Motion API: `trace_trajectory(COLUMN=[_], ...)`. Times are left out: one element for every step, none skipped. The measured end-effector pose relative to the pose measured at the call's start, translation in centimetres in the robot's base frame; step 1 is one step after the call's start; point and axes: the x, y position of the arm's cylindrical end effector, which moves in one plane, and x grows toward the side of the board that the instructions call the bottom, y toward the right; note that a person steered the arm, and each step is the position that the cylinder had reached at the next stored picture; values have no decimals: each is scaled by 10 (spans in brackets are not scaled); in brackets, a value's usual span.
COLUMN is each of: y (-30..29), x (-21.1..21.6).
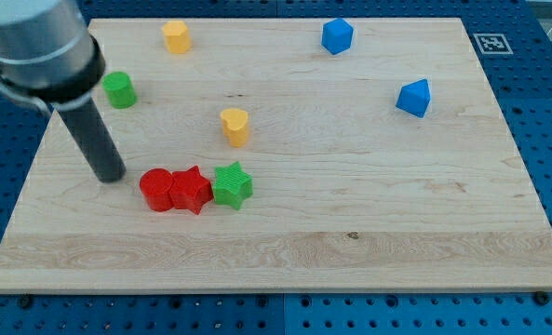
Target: Move the green circle towards the left side of the yellow heart
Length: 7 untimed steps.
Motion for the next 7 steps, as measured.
trace_trajectory(y=[-39,-79,-75,-59,-38,-19,-3], x=[-49,-86,-119,-134,-140,-113,-90])
